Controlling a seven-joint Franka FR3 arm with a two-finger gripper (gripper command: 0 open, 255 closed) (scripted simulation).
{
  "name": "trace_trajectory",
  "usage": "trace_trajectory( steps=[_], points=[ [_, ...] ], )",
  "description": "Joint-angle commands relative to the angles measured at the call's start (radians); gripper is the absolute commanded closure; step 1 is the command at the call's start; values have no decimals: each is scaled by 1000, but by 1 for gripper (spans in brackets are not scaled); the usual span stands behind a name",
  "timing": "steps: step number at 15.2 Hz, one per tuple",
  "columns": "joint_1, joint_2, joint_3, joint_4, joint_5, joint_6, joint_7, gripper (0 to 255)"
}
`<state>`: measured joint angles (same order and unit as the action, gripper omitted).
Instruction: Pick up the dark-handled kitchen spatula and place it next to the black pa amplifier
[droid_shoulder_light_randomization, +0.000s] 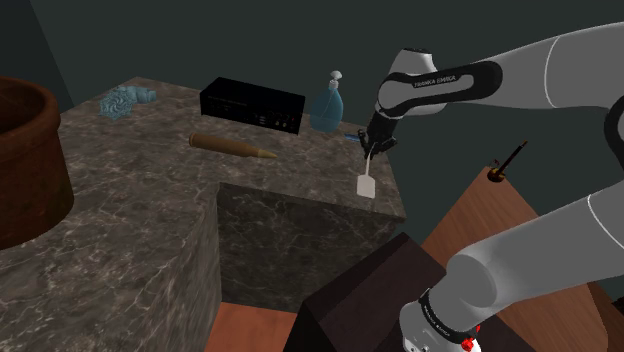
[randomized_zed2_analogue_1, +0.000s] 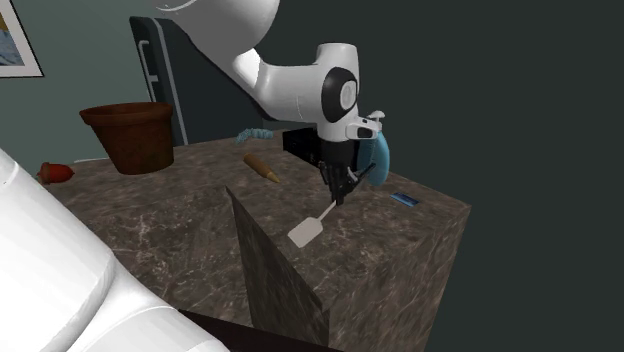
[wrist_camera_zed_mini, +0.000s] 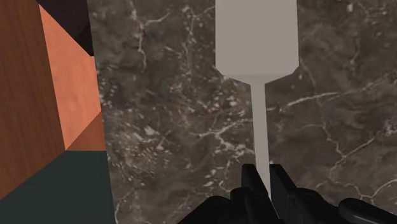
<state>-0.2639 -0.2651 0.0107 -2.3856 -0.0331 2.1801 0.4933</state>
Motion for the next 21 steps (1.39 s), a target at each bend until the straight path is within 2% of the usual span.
trace_trajectory(
  steps=[1,15,21],
  points=[
    [0,-11,0,19,1,-31,-1,255],
    [1,-59,0,159,4,-219,-8,255],
    [43,105,73,326,8,-226,107,255]
  ],
)
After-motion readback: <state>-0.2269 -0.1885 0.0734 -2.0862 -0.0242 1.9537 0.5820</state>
